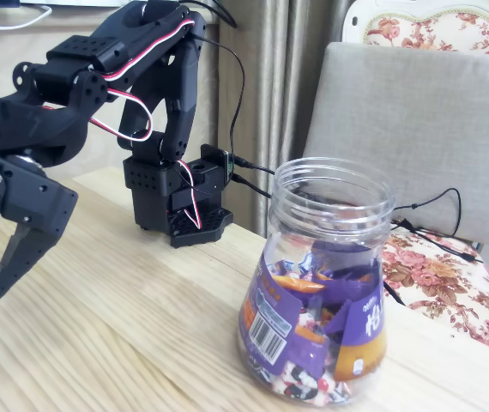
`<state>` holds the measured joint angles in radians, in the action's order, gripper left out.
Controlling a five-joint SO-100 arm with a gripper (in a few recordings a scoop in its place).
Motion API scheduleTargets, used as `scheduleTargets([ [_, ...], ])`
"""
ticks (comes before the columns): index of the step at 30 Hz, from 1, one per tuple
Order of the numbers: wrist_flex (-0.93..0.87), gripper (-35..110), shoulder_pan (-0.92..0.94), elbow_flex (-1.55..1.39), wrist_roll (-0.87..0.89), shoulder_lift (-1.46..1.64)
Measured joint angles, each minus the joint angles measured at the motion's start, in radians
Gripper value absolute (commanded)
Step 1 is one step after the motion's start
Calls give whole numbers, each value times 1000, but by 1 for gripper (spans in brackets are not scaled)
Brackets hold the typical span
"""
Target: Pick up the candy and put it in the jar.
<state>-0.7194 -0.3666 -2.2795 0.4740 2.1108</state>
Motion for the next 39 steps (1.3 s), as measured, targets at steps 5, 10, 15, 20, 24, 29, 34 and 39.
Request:
scheduleTargets([
  [5,-155,0,160,-210,-181,209],
  [10,-316,0,288,-683,-405,810],
  [15,-324,0,295,-709,-436,1106],
  [20,-324,0,290,-709,-437,1144],
  [24,-324,0,290,-709,-437,1147],
  [29,-324,0,290,-709,-437,1147],
  [34,-324,0,290,-709,-437,1147],
  [39,-324,0,313,-709,-425,1147],
])
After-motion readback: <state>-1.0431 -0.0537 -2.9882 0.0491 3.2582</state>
